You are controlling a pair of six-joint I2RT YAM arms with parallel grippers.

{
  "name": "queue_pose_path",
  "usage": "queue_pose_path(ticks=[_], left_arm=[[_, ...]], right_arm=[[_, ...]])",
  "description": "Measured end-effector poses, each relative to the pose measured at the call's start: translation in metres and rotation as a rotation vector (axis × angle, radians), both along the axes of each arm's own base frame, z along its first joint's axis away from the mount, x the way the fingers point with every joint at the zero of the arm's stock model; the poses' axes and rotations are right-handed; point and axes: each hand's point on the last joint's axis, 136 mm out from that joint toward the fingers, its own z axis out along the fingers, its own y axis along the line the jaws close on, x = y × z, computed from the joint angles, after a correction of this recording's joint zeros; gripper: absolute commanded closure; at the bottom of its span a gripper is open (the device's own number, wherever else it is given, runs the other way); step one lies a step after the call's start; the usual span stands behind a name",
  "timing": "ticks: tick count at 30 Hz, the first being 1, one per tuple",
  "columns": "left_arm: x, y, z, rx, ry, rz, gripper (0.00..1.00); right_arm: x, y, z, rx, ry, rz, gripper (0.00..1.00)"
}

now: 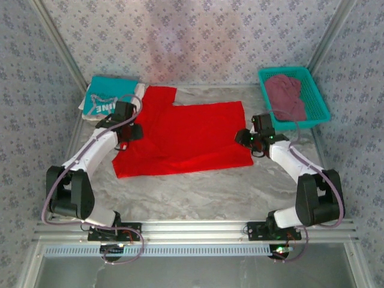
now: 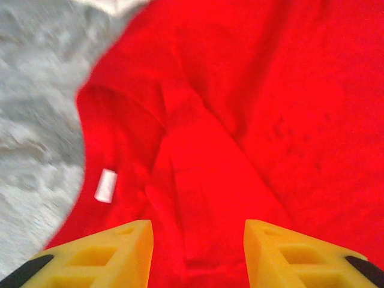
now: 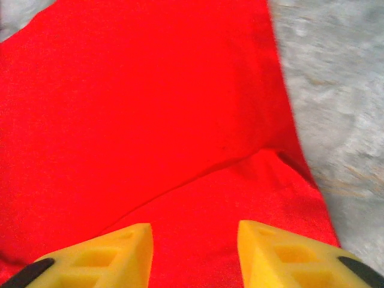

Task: Fold and stack the t-shirts

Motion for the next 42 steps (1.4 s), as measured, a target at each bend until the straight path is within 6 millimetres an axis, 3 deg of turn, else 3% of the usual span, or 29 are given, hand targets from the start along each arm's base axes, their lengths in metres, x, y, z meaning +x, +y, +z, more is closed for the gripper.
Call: queue_pose_path(ticks=[3,7,12,15,18,22,29,37,42], left_arm=[[-0.018,-0.003,-0.025,-0.026,0.073,0.014,0.56],[-0.03,-0.003,-0.041,-0.051,0.114,0.049,0.56],[-0.033,-0.003,-0.053,-0.074,0.122,0.08,0.56],[-0.03,-0.005,-0.057,-0.086,0.119,0.085,0.56],[-0.026,-0.007,-0.06,-0.09,0.117,0.085,0.56],[-0.025,-0.009,-0.064,-0.092,0.12,0.084,0.56],[-0.028,-0.025,-0.067,-0.097,0.13,0.06,0.56],[-0.032,-0.03,-0.068,-0.104,0.141,0.066,0.58],[-0.034,-0.028,-0.069,-0.095,0.147,0.078,0.58]], right_arm=[[-0.005,0.021,-0.008,-0.028,-0.045,0.106,0.5],[0.0,0.04,-0.017,-0.045,-0.084,0.184,0.5],[0.01,0.031,-0.054,-0.042,-0.015,0.151,0.5],[0.007,0.03,-0.062,-0.028,-0.017,0.146,0.48],[0.001,0.041,-0.059,-0.02,-0.046,0.175,0.46],[-0.005,0.051,-0.035,0.006,-0.135,0.204,0.43],[-0.012,0.043,0.009,0.023,-0.309,0.178,0.37],[-0.012,0.037,0.009,0.004,-0.324,0.154,0.36],[-0.012,0.037,-0.009,-0.008,-0.273,0.157,0.35]])
